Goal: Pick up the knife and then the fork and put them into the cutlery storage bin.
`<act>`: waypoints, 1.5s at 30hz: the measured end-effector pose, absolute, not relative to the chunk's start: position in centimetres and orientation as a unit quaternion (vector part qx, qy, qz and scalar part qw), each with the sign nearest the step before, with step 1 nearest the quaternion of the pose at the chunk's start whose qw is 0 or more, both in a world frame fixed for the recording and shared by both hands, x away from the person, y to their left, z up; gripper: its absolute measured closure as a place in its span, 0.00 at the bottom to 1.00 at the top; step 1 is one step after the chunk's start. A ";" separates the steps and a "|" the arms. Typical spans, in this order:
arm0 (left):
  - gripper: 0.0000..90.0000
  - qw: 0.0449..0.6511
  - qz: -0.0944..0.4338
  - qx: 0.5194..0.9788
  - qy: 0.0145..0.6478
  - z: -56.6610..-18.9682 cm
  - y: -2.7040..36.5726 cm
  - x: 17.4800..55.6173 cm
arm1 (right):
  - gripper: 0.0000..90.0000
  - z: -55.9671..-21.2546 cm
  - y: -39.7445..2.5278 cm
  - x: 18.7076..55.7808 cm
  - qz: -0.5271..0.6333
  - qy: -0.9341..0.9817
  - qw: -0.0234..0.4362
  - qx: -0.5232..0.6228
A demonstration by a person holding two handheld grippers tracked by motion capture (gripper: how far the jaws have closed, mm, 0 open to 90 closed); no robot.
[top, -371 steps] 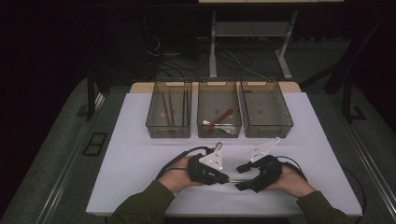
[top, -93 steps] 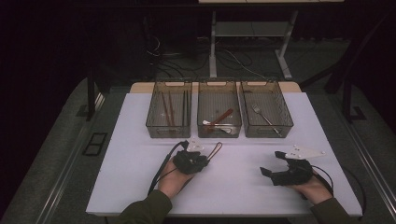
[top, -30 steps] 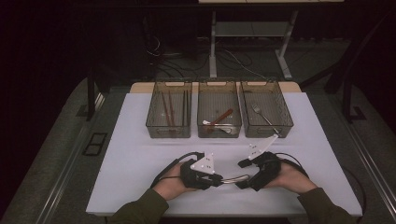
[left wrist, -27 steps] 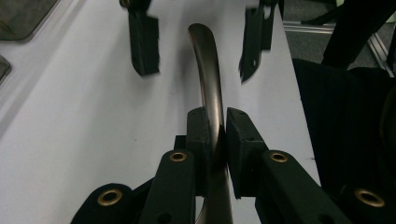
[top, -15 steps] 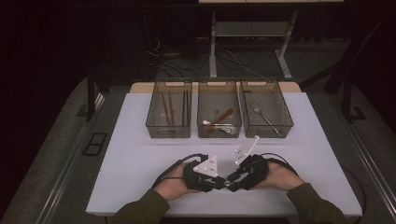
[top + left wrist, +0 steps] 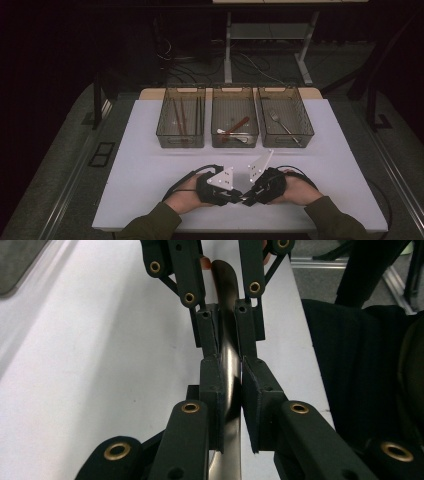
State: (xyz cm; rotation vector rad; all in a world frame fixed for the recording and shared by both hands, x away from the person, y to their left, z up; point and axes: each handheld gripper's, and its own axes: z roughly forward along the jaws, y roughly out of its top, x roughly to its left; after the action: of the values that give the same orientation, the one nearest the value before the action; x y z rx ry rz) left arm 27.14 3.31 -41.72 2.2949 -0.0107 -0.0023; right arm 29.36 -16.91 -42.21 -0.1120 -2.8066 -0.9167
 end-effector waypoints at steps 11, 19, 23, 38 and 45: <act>0.73 0.442 0.009 0.896 0.044 -40.9 4.9 28.2 | 0.93 -42.4 -17.3 29.7 -0.303 -0.949 0.071 -0.041; 0.57 0.469 0.024 0.874 0.123 -40.6 7.5 28.7 | 0.92 -42.2 -18.5 30.0 -0.307 -0.947 0.030 -0.086; 0.51 0.478 0.037 0.864 0.153 -40.6 9.0 28.7 | 0.92 -42.1 -19.3 30.2 -0.307 -0.945 0.006 -0.112; 0.32 0.474 0.076 0.850 0.216 -41.9 12.2 28.1 | 0.92 -41.5 -22.3 31.2 -0.318 -0.925 -0.046 -0.203; 0.24 0.480 0.098 0.837 0.243 -42.7 14.4 27.9 | 0.92 -41.0 -23.6 31.6 -0.331 -0.911 -0.063 -0.240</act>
State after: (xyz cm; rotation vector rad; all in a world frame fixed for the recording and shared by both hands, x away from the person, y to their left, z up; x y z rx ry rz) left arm 27.94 14.41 -42.67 2.0420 0.5924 0.2391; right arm 31.64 -23.62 -40.98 -0.7848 -2.9809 -1.0819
